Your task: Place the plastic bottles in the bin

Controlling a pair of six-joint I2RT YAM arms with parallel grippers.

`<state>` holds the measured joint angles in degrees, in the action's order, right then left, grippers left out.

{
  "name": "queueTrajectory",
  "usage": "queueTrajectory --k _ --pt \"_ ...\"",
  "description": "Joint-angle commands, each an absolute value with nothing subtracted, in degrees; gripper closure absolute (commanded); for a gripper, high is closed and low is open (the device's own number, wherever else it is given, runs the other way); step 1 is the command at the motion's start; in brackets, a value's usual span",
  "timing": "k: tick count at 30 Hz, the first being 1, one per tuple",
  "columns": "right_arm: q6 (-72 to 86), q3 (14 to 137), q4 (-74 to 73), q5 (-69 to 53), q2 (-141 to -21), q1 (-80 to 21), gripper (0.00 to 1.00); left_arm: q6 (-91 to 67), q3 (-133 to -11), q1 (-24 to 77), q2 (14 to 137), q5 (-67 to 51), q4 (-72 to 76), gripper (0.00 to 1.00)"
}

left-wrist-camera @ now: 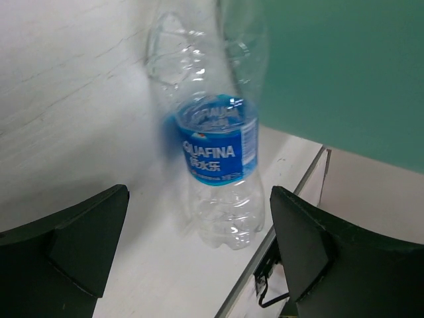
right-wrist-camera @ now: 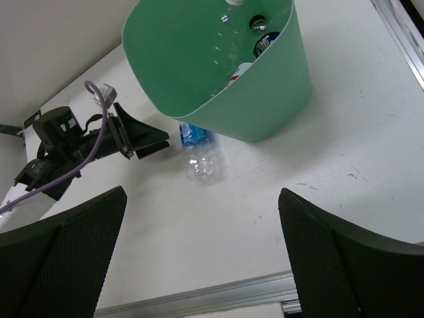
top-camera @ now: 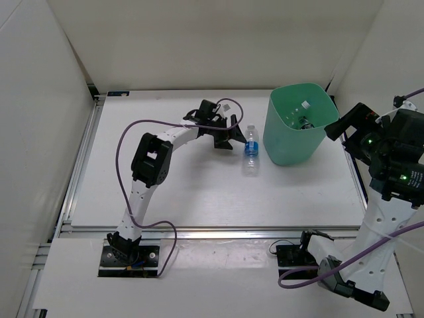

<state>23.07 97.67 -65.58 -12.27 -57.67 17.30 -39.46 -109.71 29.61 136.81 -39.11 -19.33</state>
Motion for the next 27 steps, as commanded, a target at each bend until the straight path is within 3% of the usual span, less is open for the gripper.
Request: queueTrajectory --k 1,24,25,27 --pt "21.36 97.29 -63.37 -9.85 -56.78 17.58 0.01 -37.53 -109.61 29.36 134.91 -42.28 -18.46 0.0" --pt "20.3 94.57 -64.42 -8.61 -56.25 17.58 0.0 -42.89 -120.59 33.93 148.1 -50.62 -18.46 0.0" --pt "19.78 94.05 -64.42 -8.61 -56.25 17.58 0.0 -42.89 -119.45 33.93 148.1 -50.63 -18.46 0.04" --pt "19.78 94.04 -64.42 -8.0 -56.25 17.58 0.0 -43.85 -118.92 33.93 148.62 -52.89 -18.46 0.3"
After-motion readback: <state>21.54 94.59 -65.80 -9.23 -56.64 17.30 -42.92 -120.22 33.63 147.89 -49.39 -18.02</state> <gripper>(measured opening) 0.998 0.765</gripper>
